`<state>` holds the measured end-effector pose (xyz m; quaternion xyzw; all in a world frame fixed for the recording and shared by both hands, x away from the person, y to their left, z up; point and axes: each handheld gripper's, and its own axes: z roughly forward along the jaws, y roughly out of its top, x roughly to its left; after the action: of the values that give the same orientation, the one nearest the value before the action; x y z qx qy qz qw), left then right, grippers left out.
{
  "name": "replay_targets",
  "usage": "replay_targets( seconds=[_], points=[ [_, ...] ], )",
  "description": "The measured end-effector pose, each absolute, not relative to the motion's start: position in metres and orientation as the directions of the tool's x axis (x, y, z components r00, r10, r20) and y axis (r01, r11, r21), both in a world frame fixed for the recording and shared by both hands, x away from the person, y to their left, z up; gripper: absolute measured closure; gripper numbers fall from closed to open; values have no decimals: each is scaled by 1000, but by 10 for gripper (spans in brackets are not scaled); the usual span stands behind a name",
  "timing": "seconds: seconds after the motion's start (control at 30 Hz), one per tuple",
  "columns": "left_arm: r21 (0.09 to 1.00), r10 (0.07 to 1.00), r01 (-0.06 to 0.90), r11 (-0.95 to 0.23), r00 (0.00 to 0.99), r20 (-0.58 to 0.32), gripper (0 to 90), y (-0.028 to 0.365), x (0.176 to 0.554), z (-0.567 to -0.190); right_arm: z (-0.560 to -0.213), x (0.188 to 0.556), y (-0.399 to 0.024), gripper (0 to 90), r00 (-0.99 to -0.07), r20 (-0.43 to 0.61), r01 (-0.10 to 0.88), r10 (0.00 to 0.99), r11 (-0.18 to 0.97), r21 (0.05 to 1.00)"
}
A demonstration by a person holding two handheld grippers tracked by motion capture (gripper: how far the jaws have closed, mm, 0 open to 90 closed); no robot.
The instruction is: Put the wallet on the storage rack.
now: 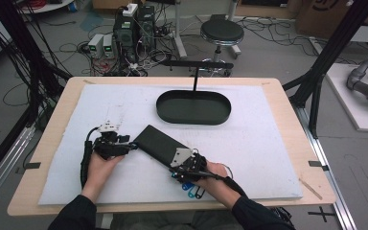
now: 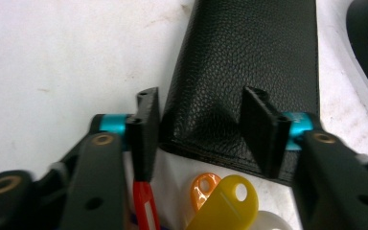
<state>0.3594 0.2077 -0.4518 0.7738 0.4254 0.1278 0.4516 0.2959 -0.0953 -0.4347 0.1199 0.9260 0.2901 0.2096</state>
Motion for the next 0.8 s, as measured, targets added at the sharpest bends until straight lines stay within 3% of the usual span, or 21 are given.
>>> replay_targets(
  seconds=[0.03, 0.07, 0.2, 0.37, 0.43, 0.5, 0.53, 0.73, 0.8],
  points=[
    [808, 774, 543, -230, 605, -186, 469, 208, 359, -452, -435, 296, -95, 535, -883, -319, 100, 344, 803, 587],
    [815, 770, 539, -212, 606, -200, 465, 208, 359, -451, -431, 297, -97, 688, -896, -298, 95, 329, 798, 595],
    [831, 763, 515, -208, 618, -192, 465, 209, 358, -449, -422, 303, -107, 789, -901, -250, 115, 355, 750, 651],
    [868, 754, 459, -192, 635, -169, 465, 210, 356, -444, -406, 316, -129, 822, -903, -142, 170, 404, 643, 747],
    [893, 746, 407, -194, 652, -135, 465, 210, 353, -439, -402, 319, -134, 823, -905, -119, 181, 408, 623, 761],
    [912, 736, 354, -207, 671, -93, 453, 209, 352, -435, -394, 330, -152, 822, -906, -26, 235, 422, 553, 799],
    [930, 722, 286, -231, 691, -33, 443, 204, 352, -432, -391, 334, -160, 822, -905, 7, 258, 425, 536, 804],
    [940, 664, 193, -280, 746, 45, 365, 185, 361, -425, -384, 346, -187, 822, -893, 71, 306, 445, 483, 820],
    [926, 622, 141, -351, 775, 117, 338, 170, 369, -421, -383, 348, -193, 821, -890, 78, 315, 449, 481, 818]
  ],
)
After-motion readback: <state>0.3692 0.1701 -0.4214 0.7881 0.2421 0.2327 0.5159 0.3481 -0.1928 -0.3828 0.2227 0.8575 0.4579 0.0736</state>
